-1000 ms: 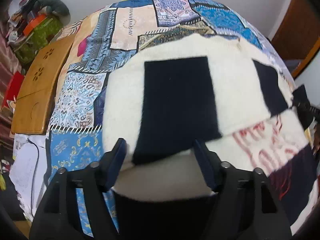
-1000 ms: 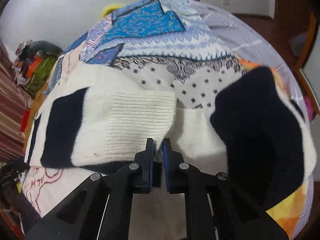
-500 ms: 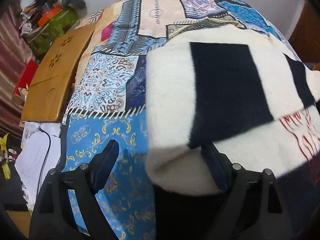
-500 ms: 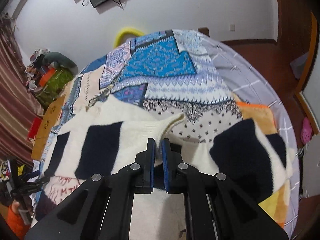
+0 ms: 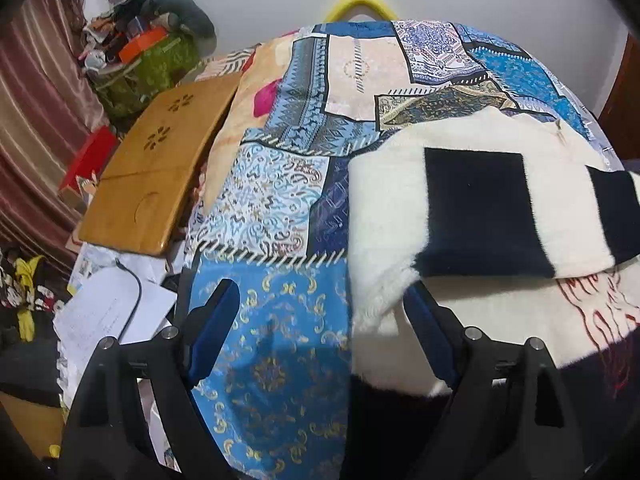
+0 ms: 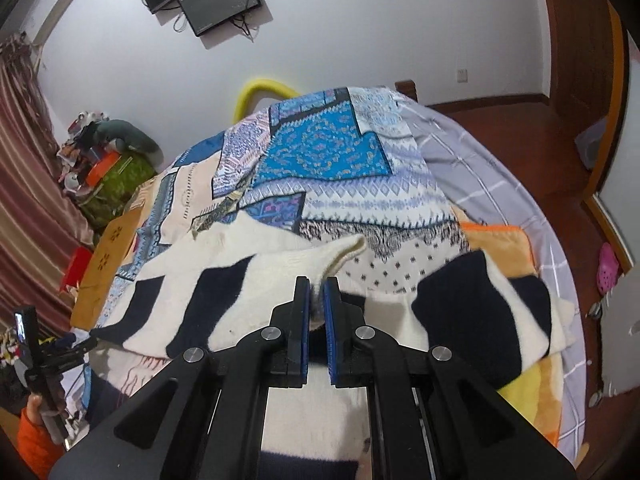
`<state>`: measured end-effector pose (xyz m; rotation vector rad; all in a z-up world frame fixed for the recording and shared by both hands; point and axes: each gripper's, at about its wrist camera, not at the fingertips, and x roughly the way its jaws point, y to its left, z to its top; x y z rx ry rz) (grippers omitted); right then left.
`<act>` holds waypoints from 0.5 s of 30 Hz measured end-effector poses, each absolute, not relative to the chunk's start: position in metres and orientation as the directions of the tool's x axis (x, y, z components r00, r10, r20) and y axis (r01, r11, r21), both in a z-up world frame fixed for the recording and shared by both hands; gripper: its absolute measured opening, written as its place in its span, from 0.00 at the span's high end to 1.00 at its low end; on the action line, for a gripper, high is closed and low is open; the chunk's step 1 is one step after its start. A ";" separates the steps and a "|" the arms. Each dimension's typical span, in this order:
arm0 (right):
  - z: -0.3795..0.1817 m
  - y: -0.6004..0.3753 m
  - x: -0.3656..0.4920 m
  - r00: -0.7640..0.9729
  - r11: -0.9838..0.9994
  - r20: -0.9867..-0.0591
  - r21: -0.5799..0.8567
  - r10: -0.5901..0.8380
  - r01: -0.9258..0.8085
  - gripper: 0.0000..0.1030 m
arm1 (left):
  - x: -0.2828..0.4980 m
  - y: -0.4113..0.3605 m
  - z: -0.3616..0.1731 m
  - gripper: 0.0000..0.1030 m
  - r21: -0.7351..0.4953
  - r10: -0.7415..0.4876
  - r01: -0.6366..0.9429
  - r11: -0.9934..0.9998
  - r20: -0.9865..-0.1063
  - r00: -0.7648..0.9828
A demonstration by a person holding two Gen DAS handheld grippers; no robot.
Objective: Fold small clothes
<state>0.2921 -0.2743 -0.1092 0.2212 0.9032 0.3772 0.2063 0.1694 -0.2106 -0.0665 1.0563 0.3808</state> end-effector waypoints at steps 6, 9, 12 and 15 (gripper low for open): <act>-0.140 -0.279 0.289 0.508 0.931 -0.780 0.319 0.365 -0.180 0.94 | 0.193 0.162 -0.211 0.18 0.129 0.258 -0.312 0.941 -0.871 0.418; -0.154 -0.281 0.287 0.480 0.942 -0.811 0.296 0.336 -0.159 0.94 | 0.188 0.158 -0.207 0.18 0.128 0.251 -0.298 0.946 -0.869 0.426; -0.159 -0.286 0.283 0.463 0.943 -0.822 0.293 0.332 -0.158 0.94 | 0.184 0.152 -0.200 0.18 0.119 0.238 -0.280 0.953 -0.864 0.443; -0.155 -0.293 0.277 0.472 0.948 -0.822 0.273 0.317 -0.162 0.94 | 0.183 0.144 -0.190 0.18 0.107 0.219 -0.255 0.961 -0.859 0.464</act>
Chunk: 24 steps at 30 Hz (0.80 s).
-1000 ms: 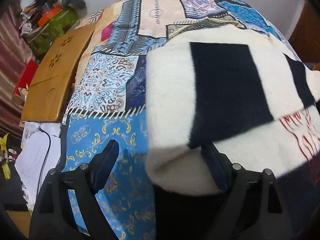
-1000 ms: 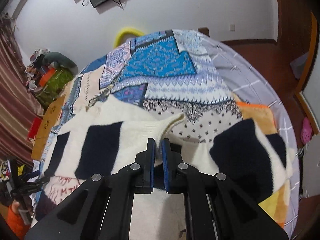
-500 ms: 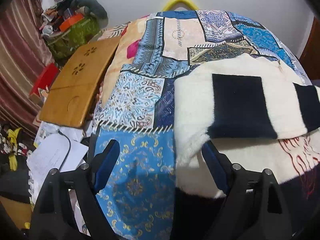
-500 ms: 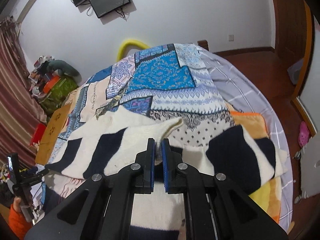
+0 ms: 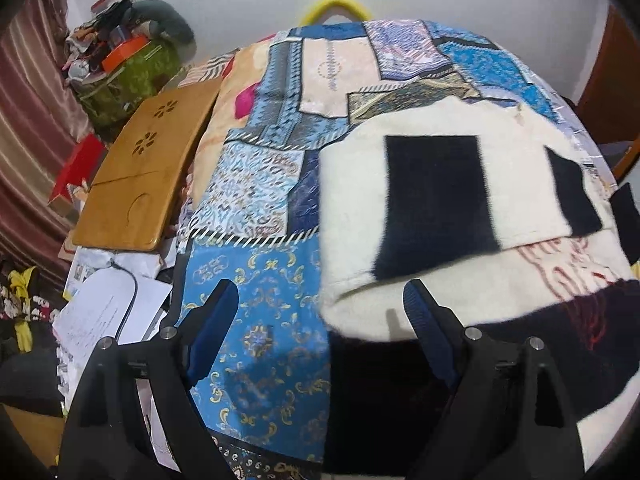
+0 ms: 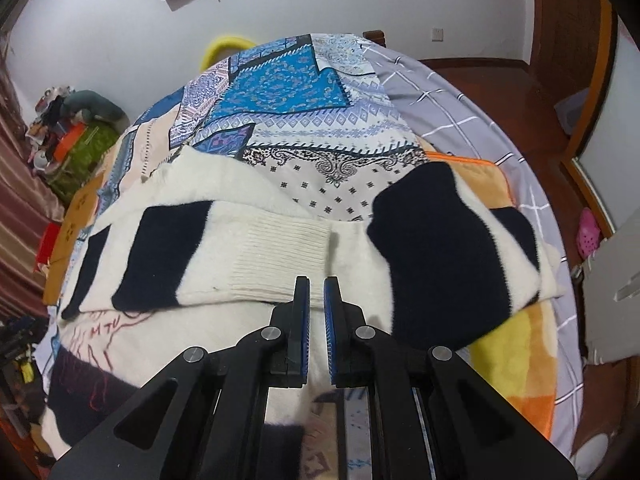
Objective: Fold small clothes
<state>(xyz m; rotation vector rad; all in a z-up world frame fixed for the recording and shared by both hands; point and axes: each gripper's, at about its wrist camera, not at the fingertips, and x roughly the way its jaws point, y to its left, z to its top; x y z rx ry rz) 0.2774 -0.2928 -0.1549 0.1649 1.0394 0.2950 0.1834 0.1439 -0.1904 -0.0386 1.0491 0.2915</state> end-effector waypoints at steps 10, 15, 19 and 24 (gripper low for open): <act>-0.116 -0.333 0.273 0.570 0.960 -0.775 0.253 0.274 -0.118 0.92 | 0.210 0.105 -0.152 0.18 0.035 0.127 -0.174 0.984 -0.821 0.556; -0.103 -0.360 0.275 0.611 0.966 -0.754 0.247 0.240 -0.074 0.81 | 0.232 0.082 -0.139 0.18 0.003 0.079 -0.131 0.991 -0.808 0.584; -0.102 -0.384 0.276 0.629 0.969 -0.749 0.243 0.210 -0.034 0.76 | 0.251 0.065 -0.139 0.18 -0.003 0.059 -0.103 0.995 -0.807 0.587; -0.118 -0.413 0.280 0.617 0.971 -0.769 0.238 0.166 0.036 0.76 | 0.274 0.046 -0.155 0.18 -0.038 0.010 -0.074 0.997 -0.831 0.555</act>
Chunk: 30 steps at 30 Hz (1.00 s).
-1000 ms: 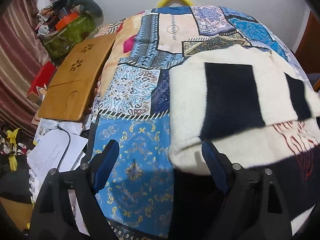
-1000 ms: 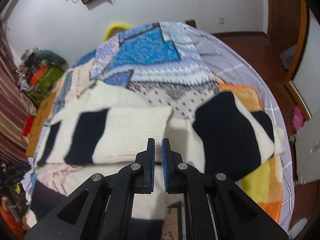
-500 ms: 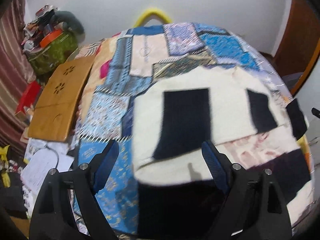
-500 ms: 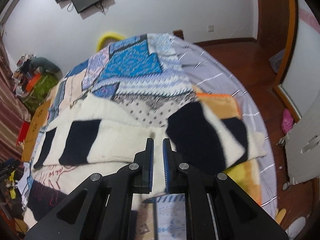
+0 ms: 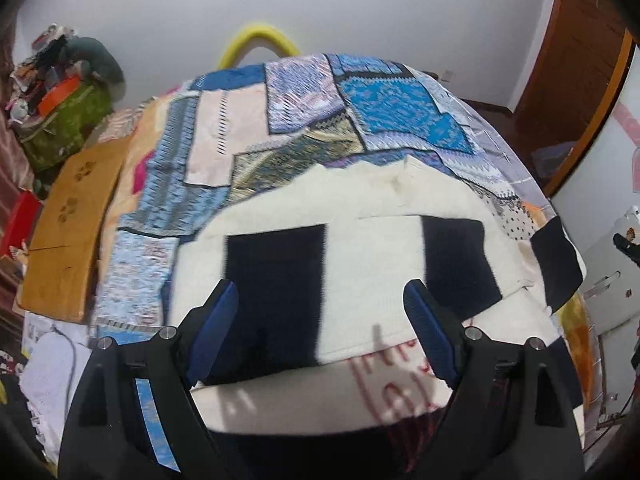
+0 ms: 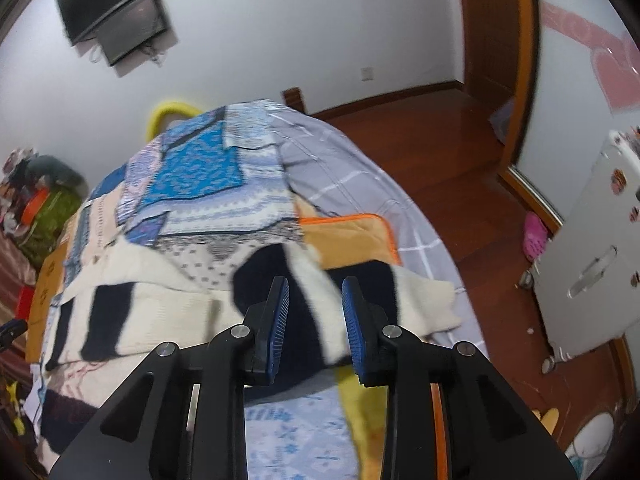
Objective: Fold small clothes
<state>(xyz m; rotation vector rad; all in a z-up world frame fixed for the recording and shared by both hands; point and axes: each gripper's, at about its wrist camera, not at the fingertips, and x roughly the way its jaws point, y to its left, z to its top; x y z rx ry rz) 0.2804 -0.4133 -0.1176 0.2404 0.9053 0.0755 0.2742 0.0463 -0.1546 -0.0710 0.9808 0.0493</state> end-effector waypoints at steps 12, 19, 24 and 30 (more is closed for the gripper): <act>-0.191 -0.456 0.302 0.505 0.946 -0.850 0.271 0.148 0.177 0.56 | 0.309 0.023 -0.210 0.18 -0.044 -0.011 -0.066 0.997 -0.898 0.440; -0.231 -0.468 0.303 0.440 0.913 -0.876 0.327 0.195 0.245 0.56 | 0.321 0.013 -0.226 0.18 -0.034 -0.010 -0.053 0.998 -0.912 0.410; -0.250 -0.476 0.303 0.414 0.892 -0.885 0.348 0.212 0.287 0.56 | 0.322 0.001 -0.233 0.18 -0.001 0.006 -0.018 1.000 -0.913 0.408; -0.256 -0.479 0.308 0.434 0.855 -0.867 0.404 0.245 0.326 0.64 | 0.319 -0.001 -0.226 0.18 0.027 0.031 -0.015 1.000 -0.901 0.433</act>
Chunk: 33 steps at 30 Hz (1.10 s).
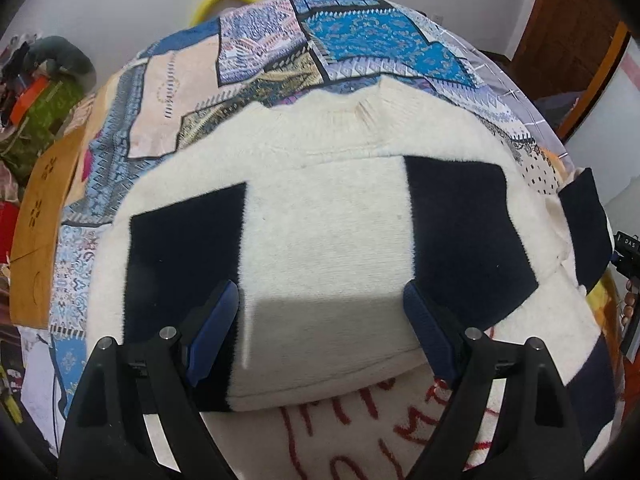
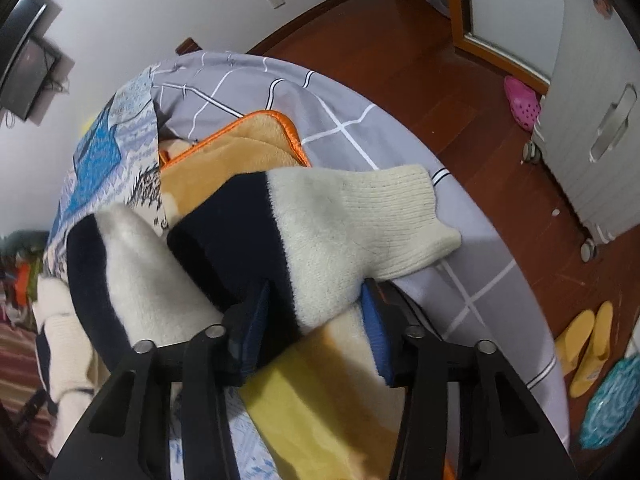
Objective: Fold small clothes
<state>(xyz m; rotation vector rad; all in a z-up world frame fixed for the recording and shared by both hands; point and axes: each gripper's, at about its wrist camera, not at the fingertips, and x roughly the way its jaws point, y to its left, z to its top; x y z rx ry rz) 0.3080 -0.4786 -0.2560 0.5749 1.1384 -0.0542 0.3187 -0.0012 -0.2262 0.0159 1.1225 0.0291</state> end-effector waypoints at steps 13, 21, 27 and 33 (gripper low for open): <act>-0.203 -0.471 0.309 0.563 0.901 -0.812 0.348 0.152 0.258 0.90 | 0.297 -0.009 -0.207 0.18 0.048 0.025 0.036 0.998 -0.880 0.474; -0.128 -0.454 0.302 0.682 0.910 -0.703 0.392 0.201 0.136 0.90 | 0.286 -0.004 -0.191 0.18 0.024 0.011 0.021 0.999 -0.865 0.501; -0.084 -0.418 0.293 0.726 0.908 -0.627 0.419 0.284 0.007 0.90 | 0.272 0.006 -0.177 0.18 0.003 -0.002 0.007 1.000 -0.850 0.527; -0.060 -0.371 0.295 0.732 0.900 -0.579 0.421 0.359 -0.108 0.90 | 0.257 0.021 -0.165 0.18 -0.007 -0.001 -0.010 1.000 -0.833 0.553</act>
